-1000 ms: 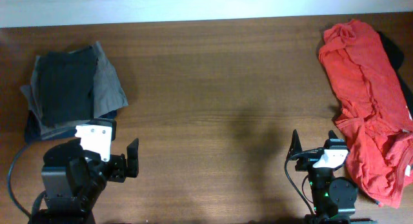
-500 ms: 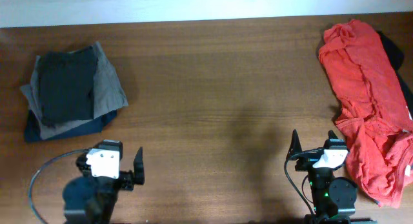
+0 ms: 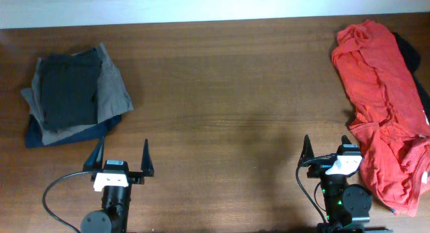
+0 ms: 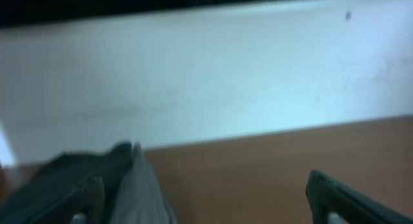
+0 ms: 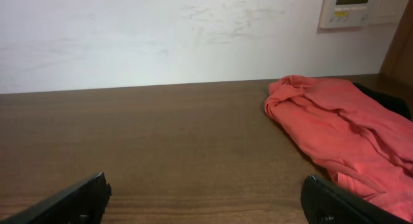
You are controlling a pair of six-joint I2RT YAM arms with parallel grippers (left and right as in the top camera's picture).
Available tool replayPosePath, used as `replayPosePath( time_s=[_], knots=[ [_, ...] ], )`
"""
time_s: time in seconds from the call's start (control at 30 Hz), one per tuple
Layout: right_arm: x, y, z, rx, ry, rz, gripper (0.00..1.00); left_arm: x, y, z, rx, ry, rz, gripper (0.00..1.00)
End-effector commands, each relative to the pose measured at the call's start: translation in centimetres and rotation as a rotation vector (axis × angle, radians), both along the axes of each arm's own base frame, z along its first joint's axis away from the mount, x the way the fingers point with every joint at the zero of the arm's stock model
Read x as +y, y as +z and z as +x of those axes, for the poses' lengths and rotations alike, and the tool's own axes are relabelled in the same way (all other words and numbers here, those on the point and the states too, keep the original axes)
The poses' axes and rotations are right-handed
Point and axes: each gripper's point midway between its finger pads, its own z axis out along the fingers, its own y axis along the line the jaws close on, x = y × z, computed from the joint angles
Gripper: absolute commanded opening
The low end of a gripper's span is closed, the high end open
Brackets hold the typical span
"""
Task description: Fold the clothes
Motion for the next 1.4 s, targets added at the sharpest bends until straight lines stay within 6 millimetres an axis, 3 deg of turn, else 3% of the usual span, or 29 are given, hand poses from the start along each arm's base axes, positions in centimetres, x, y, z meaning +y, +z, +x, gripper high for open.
replayPosePath(
  time_s=[0.0,0.17,1.37],
  knots=[
    [0.2,-0.3,0.0,0.002,0.009,0.007,0.99,0.2,-3.0,0.5,0.059,0.015,0.031,0.99],
    [0.2,-0.3,0.0,0.002,0.009,0.007,0.99,0.2,-7.0,0.6,0.225,0.013,0.034,0.99],
    [0.2,-0.3,0.0,0.002,0.009,0.007,0.99,0.2,-7.0,0.6,0.224,0.013,0.034,0.99]
  ],
)
